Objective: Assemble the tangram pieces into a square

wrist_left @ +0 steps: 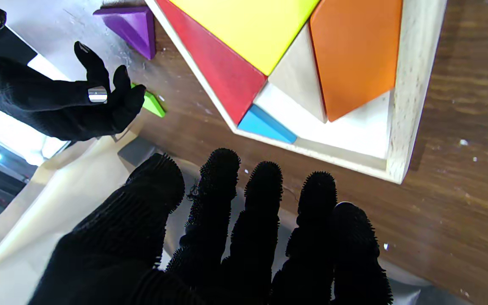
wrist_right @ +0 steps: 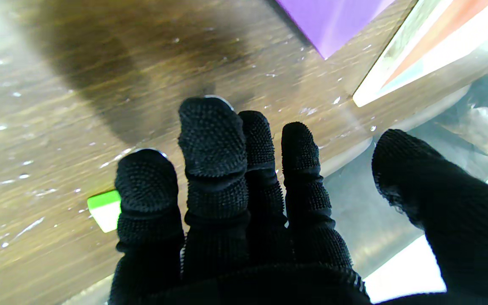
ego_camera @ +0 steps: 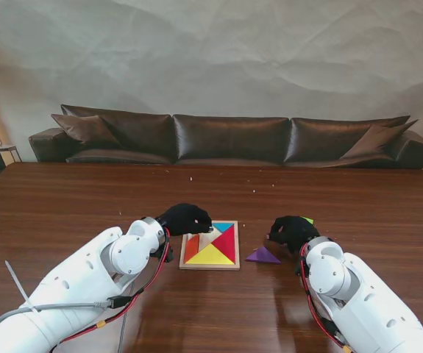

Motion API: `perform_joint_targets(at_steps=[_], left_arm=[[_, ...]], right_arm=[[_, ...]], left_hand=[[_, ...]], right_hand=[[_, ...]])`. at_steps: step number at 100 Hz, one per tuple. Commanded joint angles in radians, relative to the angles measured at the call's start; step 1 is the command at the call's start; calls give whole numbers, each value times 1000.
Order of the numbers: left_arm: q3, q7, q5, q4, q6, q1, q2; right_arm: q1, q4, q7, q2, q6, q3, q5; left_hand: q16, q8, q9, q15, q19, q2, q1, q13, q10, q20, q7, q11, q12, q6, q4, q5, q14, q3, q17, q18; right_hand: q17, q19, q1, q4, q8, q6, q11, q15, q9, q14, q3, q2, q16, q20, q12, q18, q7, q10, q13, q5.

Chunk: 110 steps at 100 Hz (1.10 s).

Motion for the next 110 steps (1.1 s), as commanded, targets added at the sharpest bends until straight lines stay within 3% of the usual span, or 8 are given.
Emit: perform_joint_targets(at_steps=[1,23,38,49,66,88,110], left_arm=[[-13,-12,-2,-15,1,5,5],[-26,-28,-1,-18,-3,15,12],[-36,-8,8,-13,-10,24,10],[-64,1,16,-26,-17,45,14],[-137,49,35,-49,-38,97,15],[-229,61,55,-103,-45,175,26],[-266,128,58,-111,-66,231,16]], right_arm=[[-9,-12,6,-6,1,2,-7],[-11,-16,7,-5,4,2,-10],[-16,-24,-8,-6,9,9,-27],[-23,-36,-23,-6,18,18,-47],[-26,-53,-55,-8,51,24,-90],[-23,-64,-73,-4,78,38,-146],[0,-49,-104,-1,100,30,-211]], left_hand=[[-17,-7,16,-16,-8,22,-11,19,-5,-15,-13,0,8,-6,31,7,18,-2,-25,3],[-20,-7,10,-30,-18,22,-6,8,-4,-26,-20,-4,6,-6,29,9,14,-4,-36,4],[-125,-24,-39,-174,-258,20,-18,-42,-2,-168,-73,-21,-5,-17,35,-13,-3,8,-97,17],[-188,-60,-79,-251,-394,25,-59,-73,2,-239,-136,-37,-18,-15,49,-35,-7,39,-115,17],[-205,-96,-99,-275,-452,9,-91,-76,10,-263,-173,-42,-25,-11,71,-45,3,74,-120,26],[-218,-125,-136,-305,-516,-14,-96,-95,24,-275,-193,-54,-31,-15,70,-71,10,80,-133,28],[-223,-131,-143,-321,-557,-19,-94,-110,33,-278,-196,-56,-32,-6,69,-76,11,78,-137,35]], right_hand=[[-7,23,-23,11,-2,3,10,3,17,1,-10,6,3,-11,-11,-8,7,14,17,4],[-7,23,-23,10,-3,4,11,3,17,2,-9,4,3,-11,-11,-8,8,13,18,2],[-11,21,-22,9,-4,-1,7,1,4,2,-7,-2,3,-12,-12,-7,3,16,12,-15],[-13,19,-22,8,-4,-6,4,-2,-19,2,-6,-8,2,-12,-12,-7,4,19,5,-21],[-30,23,-25,4,-3,-29,9,6,-155,-13,4,-33,6,-7,-9,-26,1,49,-28,-36],[-48,20,-24,-1,-1,-39,18,11,-204,-15,11,-60,2,-6,-16,-28,-1,56,-64,-40],[-72,13,-19,-9,2,-51,-14,11,-293,-22,24,-121,-8,-4,-46,-27,-3,82,-113,-52]])
